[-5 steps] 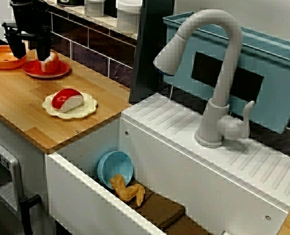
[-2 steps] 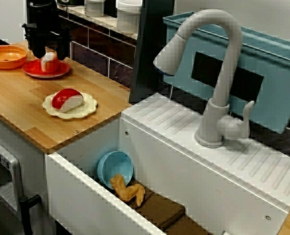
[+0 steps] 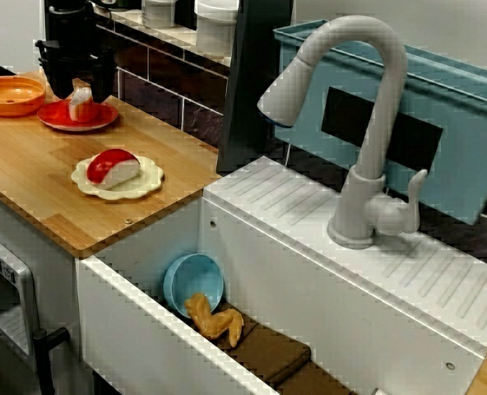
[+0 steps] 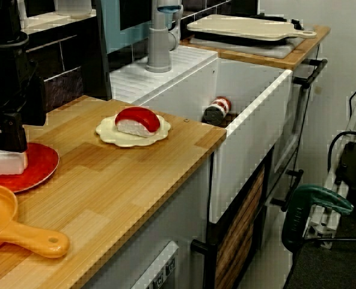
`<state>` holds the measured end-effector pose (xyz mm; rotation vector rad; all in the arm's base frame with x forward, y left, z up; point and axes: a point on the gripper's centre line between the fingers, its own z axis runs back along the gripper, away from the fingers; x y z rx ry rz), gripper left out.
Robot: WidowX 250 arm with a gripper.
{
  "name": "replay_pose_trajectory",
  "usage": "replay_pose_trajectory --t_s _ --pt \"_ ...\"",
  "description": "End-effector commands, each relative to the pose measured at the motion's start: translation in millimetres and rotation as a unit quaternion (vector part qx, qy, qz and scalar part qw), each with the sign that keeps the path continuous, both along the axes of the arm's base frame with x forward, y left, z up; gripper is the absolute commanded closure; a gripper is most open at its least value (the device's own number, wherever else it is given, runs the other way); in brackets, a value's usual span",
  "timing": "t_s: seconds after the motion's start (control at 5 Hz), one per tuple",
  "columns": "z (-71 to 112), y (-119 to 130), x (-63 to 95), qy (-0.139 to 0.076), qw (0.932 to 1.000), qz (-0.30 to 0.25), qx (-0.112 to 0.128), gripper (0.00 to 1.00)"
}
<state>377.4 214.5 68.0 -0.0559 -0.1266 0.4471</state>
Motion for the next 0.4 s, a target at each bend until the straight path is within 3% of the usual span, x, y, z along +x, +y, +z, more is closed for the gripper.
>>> replay_pose_trajectory --t_s 0.0,0.2 --pt "18.0 17.7 -2.6 -0.026 0.9995 0.008 0.017 0.0" --pt "15.9 20.2 -0.9 -0.027 0.9993 0.016 0.019 0.0"
